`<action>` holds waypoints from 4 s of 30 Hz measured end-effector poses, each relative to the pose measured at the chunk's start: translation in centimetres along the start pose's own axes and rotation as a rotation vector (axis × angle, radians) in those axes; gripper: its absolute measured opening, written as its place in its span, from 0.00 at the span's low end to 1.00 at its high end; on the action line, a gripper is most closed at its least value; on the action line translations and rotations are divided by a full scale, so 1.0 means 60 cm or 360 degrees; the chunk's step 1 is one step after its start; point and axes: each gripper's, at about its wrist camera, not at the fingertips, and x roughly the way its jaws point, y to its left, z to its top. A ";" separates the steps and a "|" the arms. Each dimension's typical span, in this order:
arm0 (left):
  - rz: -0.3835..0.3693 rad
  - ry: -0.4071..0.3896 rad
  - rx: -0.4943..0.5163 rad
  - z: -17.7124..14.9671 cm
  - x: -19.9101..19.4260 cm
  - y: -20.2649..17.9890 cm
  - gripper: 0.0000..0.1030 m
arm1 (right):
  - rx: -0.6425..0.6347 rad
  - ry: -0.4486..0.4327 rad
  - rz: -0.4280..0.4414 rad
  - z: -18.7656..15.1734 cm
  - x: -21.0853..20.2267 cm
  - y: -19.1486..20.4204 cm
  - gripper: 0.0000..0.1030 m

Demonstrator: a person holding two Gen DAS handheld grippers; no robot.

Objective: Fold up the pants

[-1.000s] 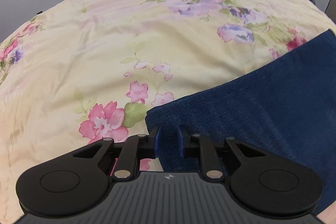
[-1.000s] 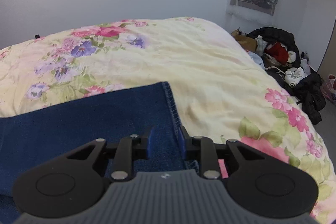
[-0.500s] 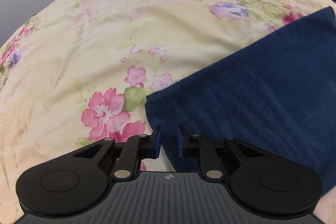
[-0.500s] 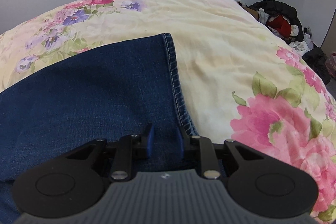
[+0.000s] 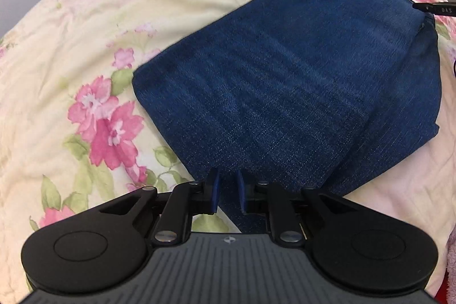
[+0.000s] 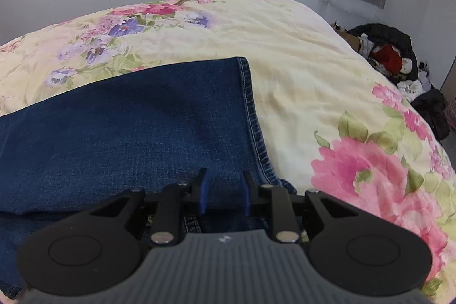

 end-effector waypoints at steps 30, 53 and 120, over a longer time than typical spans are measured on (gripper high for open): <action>0.0113 0.0124 0.0062 -0.034 -0.049 -0.031 0.15 | 0.0028 0.0068 -0.0131 0.012 -0.019 0.009 0.34; -0.0016 -0.0303 -0.0443 0.122 -0.031 -0.095 0.25 | 0.1371 0.0065 0.0532 -0.107 -0.076 -0.180 0.74; -0.0161 -0.0566 -0.0616 0.033 -0.136 -0.079 0.14 | 0.0561 -0.0450 0.0346 0.108 -0.211 0.074 0.13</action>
